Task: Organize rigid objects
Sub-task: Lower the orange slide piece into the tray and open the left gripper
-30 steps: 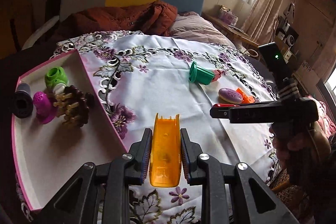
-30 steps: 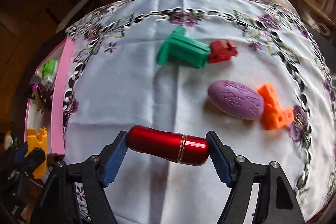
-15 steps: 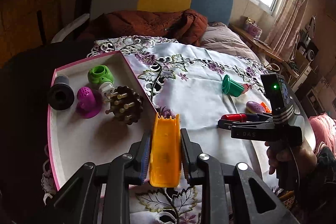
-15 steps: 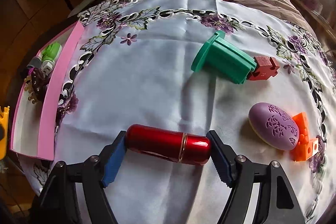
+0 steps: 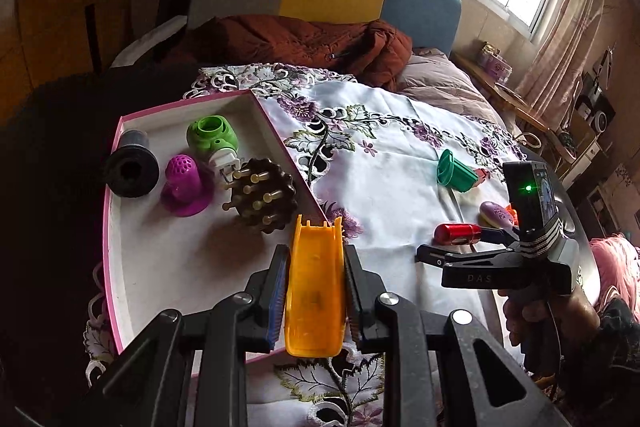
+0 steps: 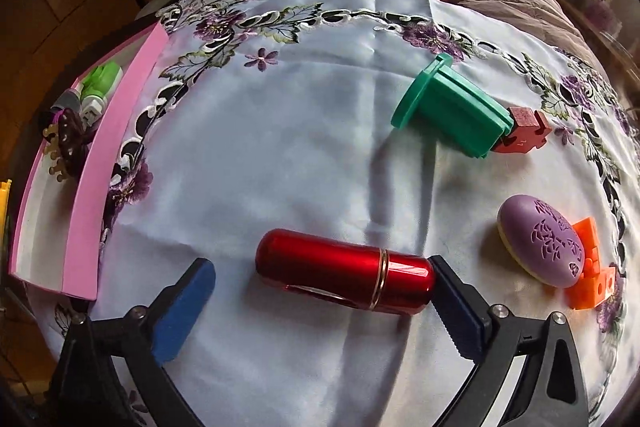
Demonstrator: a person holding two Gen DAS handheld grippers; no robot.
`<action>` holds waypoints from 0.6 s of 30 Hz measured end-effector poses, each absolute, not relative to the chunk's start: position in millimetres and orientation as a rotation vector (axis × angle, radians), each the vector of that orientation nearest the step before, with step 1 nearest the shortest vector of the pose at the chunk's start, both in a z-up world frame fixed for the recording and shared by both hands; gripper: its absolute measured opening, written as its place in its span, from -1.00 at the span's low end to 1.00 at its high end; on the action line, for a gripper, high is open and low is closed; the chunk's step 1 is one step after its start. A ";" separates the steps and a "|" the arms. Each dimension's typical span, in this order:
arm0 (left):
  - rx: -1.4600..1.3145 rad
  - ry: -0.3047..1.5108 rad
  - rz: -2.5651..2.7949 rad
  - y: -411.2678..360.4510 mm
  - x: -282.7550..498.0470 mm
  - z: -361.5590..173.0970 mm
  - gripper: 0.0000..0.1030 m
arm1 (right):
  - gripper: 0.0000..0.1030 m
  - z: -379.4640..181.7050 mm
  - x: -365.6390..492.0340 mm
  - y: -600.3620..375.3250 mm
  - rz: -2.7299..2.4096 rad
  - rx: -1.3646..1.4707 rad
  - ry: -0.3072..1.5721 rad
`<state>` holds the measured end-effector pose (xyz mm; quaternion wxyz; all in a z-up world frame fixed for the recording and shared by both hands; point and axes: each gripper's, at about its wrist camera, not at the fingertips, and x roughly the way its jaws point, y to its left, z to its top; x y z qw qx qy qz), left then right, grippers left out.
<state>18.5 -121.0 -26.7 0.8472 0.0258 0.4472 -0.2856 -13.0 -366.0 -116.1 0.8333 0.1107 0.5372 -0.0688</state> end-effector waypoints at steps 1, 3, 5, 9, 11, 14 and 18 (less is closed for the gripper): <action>0.053 0.946 -0.602 -120.7 19.1 -27.4 -0.51 | 1.00 -116.0 -13.1 -366.4 -0.146 0.238 1.138; 0.047 0.955 -0.602 -118.8 20.2 -29.1 -0.51 | 1.00 -115.8 -12.8 -363.5 -0.151 0.221 1.143; 0.044 0.959 -0.601 -117.5 20.6 -30.4 -0.51 | 1.00 -115.4 -12.9 -362.6 -0.156 0.229 1.139; 0.041 0.956 -0.593 -114.7 21.1 -30.4 -0.51 | 1.00 -114.2 -13.3 -366.4 -0.154 0.275 1.130; 0.039 0.956 -0.585 -113.4 22.2 -30.6 -0.51 | 1.00 -113.5 -14.5 -368.1 -0.154 0.289 1.126; 0.043 0.952 -0.571 -111.5 22.5 -30.8 -0.51 | 0.86 -113.5 -14.6 -366.0 -0.176 0.268 1.129; 0.047 0.944 -0.542 -106.0 23.9 -30.8 -0.51 | 0.46 -108.9 -19.1 -370.6 -0.236 0.264 1.104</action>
